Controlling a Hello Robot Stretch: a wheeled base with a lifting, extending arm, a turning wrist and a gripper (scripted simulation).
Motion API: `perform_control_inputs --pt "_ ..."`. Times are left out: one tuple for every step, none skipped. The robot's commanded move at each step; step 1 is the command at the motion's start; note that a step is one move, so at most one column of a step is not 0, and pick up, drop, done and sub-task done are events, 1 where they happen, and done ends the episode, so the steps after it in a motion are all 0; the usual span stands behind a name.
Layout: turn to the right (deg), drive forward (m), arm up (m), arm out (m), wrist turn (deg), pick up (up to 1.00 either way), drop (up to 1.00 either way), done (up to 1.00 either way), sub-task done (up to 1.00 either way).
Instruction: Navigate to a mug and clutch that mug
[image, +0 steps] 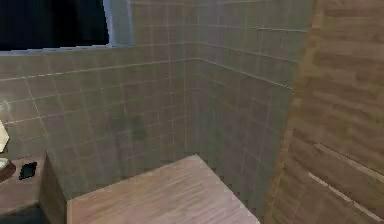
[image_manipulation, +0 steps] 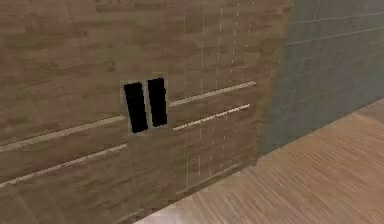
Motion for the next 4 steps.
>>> perform_control_inputs --pt "-45.0 0.0 0.0 0.0 0.0 0.0 0.0 0.0 0.0" --pt "-3.0 0.0 0.0 0.0 0.0 0.0 0.0 0.0 0.0" --pt "0.0 0.75 0.0 0.0 0.0 0.0 0.0 0.0 0.0" --pt "-45.0 0.0 0.0 0.0 0.0 0.0 0.0 0.0 0.0"
